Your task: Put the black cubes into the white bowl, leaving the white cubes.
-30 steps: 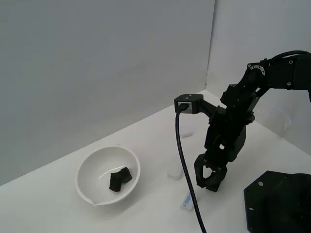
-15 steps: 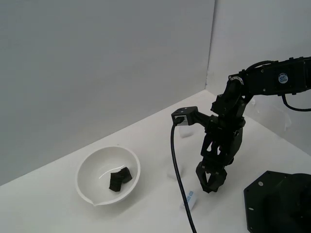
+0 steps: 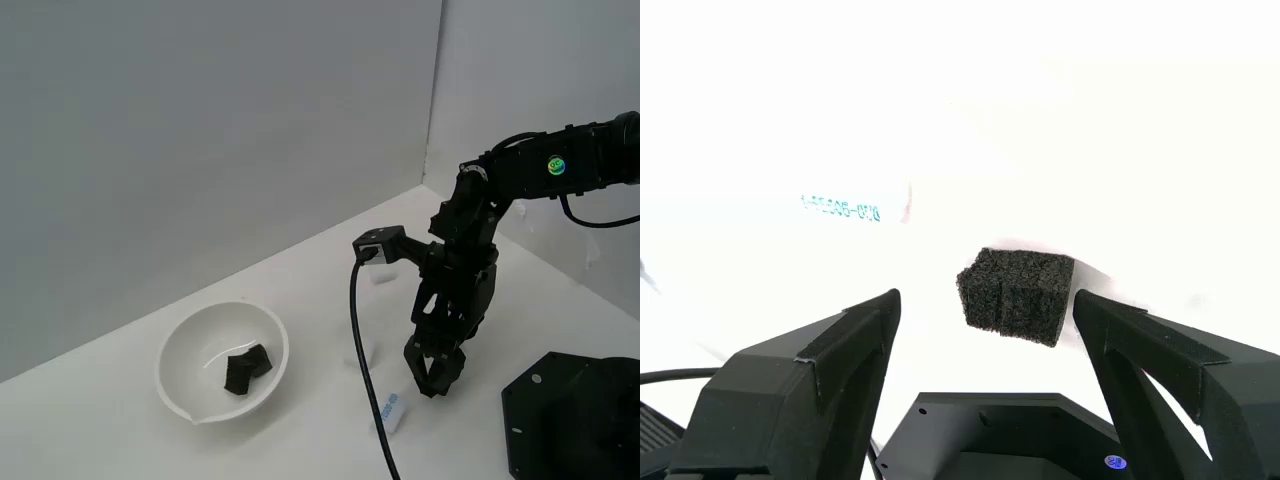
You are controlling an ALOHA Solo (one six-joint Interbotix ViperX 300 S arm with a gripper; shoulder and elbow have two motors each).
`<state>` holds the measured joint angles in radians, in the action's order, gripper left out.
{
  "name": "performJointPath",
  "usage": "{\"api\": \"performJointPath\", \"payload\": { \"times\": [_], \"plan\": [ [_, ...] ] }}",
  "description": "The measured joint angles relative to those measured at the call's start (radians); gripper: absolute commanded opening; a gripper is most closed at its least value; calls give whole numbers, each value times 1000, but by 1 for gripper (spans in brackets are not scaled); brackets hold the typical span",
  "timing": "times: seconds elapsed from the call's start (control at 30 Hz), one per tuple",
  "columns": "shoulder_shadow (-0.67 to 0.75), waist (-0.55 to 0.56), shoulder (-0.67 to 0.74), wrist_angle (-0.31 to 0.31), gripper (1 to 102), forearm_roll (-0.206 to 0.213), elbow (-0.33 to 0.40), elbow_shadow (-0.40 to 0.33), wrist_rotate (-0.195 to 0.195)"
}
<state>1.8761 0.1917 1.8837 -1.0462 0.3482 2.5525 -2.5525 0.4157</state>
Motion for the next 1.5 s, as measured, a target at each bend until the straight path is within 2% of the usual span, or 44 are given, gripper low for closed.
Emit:
{"api": "performJointPath", "payload": {
  "times": [0.3, 0.7, 0.87, 0.93, 1.03, 1.1, 1.37, 1.5],
  "plan": [
    [-66, 3, -66, 34, 100, 3, -6, 6, 2],
    [-137, 3, -138, 29, 98, -2, -28, 28, 2],
    [-144, 3, -146, 31, 96, -17, -28, 28, 2],
    [-149, 3, -149, 29, 88, -18, -29, 31, 2],
    [-160, -5, -161, 23, 60, -26, -34, 34, 2],
    [-167, -5, -166, 23, 45, -29, -34, 34, 2],
    [-178, -5, -178, 9, 15, -29, -32, 34, 2],
    [-176, -5, -175, 8, 4, -29, -32, 34, 2]
  ]
}}
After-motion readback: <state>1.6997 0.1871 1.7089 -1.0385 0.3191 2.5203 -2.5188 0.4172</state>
